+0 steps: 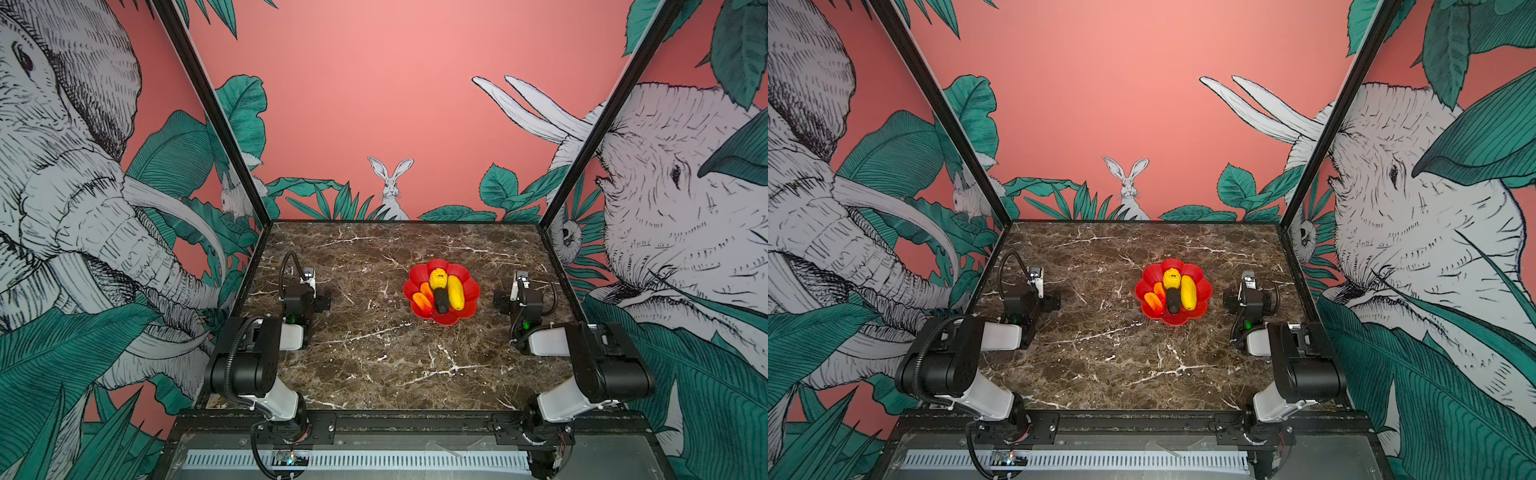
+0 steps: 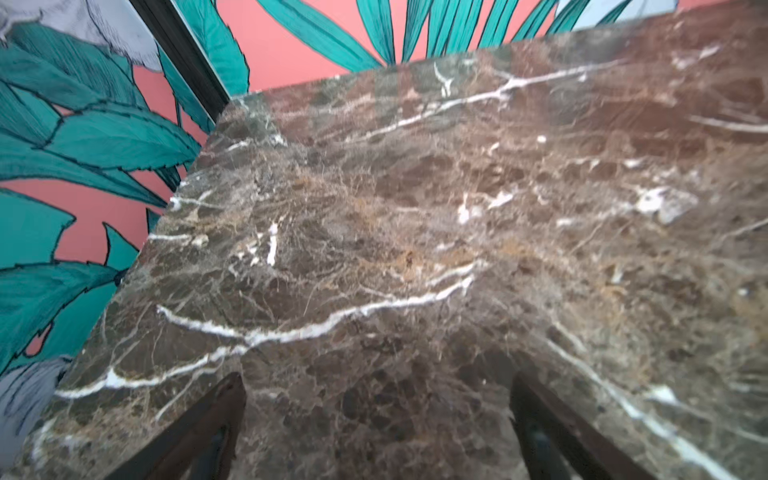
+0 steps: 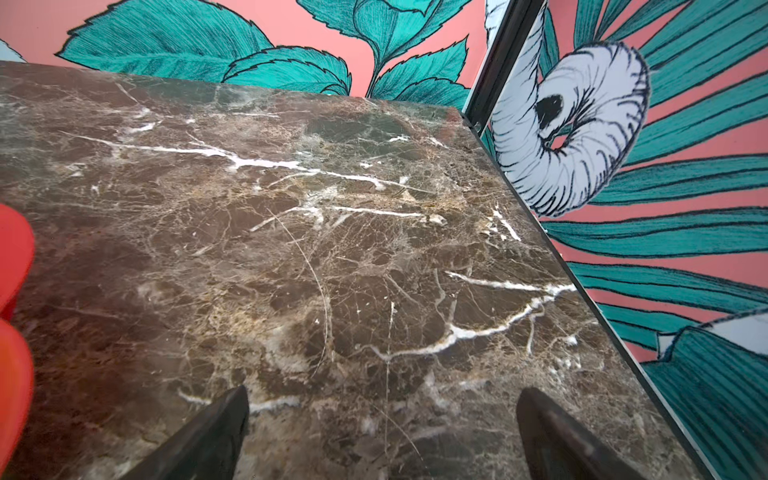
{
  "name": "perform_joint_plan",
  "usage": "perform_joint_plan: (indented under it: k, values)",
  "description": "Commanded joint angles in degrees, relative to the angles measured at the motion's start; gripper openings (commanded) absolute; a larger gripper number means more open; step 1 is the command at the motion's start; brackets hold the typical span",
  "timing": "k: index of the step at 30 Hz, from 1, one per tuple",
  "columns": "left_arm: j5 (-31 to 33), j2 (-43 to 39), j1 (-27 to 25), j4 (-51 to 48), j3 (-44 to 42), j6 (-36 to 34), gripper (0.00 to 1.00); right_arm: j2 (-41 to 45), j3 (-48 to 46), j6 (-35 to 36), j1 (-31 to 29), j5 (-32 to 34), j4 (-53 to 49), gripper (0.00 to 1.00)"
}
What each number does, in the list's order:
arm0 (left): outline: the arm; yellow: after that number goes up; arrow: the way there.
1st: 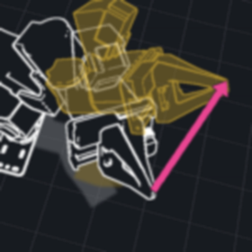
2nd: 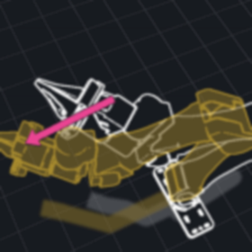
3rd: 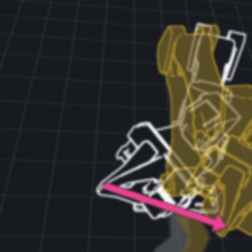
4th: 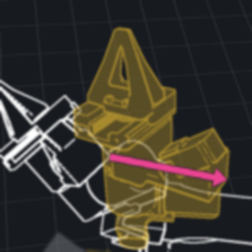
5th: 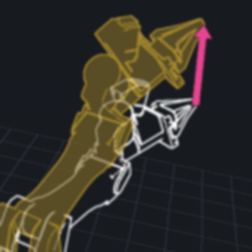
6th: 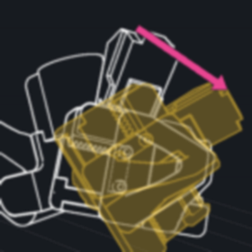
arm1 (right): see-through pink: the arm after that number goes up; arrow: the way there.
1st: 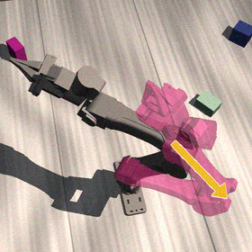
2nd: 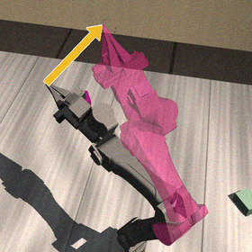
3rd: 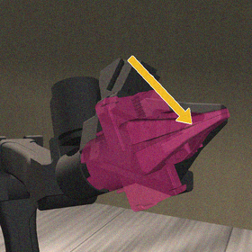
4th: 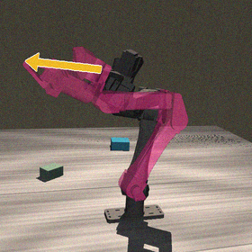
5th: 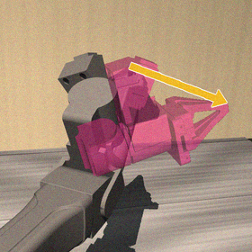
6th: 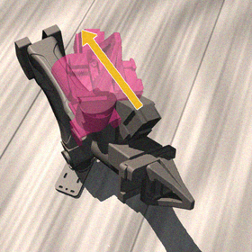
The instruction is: Place and organize the fake fruits in the fruit bowl
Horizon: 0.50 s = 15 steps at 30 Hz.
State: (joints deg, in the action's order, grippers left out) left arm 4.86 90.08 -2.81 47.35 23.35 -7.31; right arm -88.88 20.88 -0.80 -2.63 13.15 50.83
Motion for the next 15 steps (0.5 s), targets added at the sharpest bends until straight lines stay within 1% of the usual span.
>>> perform_joint_plan:
  k: [1,3,15]
  values:
    - [-1.5,-1.5,0.0,1.3,0.6,0.8,1.00,0.1,0.6,-0.5,0.0,-0.4,2.9,1.00]
    - [-1.3,-1.0,-0.1,2.8,0.2,0.7,1.00,0.1,0.6,-0.5,0.0,-0.4,3.0,0.99]
    - [-1.5,-1.2,0.0,1.7,0.6,0.7,1.00,0.1,0.6,-0.4,0.1,-0.6,2.9,1.00]
